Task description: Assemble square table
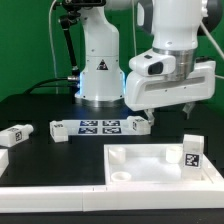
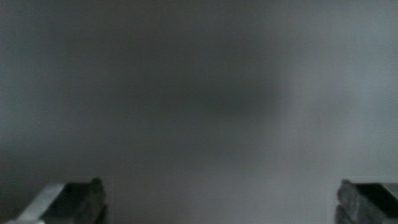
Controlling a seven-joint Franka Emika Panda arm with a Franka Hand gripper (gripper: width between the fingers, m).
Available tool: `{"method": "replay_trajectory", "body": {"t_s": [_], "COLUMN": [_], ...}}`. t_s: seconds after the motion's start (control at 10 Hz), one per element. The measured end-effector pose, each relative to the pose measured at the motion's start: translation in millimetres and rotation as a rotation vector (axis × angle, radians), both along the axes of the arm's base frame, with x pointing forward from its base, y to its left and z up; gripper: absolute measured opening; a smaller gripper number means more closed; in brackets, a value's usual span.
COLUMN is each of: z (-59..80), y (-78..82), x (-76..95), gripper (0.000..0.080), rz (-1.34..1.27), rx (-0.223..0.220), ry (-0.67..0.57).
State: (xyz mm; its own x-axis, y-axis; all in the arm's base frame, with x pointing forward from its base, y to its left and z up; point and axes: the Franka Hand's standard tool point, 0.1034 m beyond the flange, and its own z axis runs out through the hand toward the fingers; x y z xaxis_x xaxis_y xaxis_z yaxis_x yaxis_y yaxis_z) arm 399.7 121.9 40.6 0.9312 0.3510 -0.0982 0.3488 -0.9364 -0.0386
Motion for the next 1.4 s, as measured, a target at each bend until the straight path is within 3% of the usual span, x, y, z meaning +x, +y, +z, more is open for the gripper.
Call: {"method": "replay_trajectory", "body": {"t_s": [0.1, 0.2, 0.4, 0.6, 0.7, 0.8, 0.9, 1.2, 1.4], "z": [-4.9, -2.2, -3.1, -14.5, -23.7, -25.5, -25.0, -28.4, -26.0], "y": [-5.9, -1.9, 2.3, -1.0, -2.6, -6.8, -7.5, -9.5, -25.5], "x": [-8.4, -15.0, -13.0, -32.7, -38.5, -50.7, -51.6, -47.5, -57.0], "gripper": [0.0649, 0.0649, 0.0649, 0.0649, 0.0649, 0.0649, 0.0649, 0.0649, 0.0649], "rz": [0.013, -0.003, -0.002, 0.052, 0.086, 0.093, 0.09, 0.091, 0.088], "rx": [-0.005, -0.028, -0.05, -0.149, -0.189, -0.216, -0.241, -0.241, -0.311], "ry": [0.019, 0.135, 0.24, 0.448, 0.469, 0.535, 0.61, 0.609, 0.618]}}
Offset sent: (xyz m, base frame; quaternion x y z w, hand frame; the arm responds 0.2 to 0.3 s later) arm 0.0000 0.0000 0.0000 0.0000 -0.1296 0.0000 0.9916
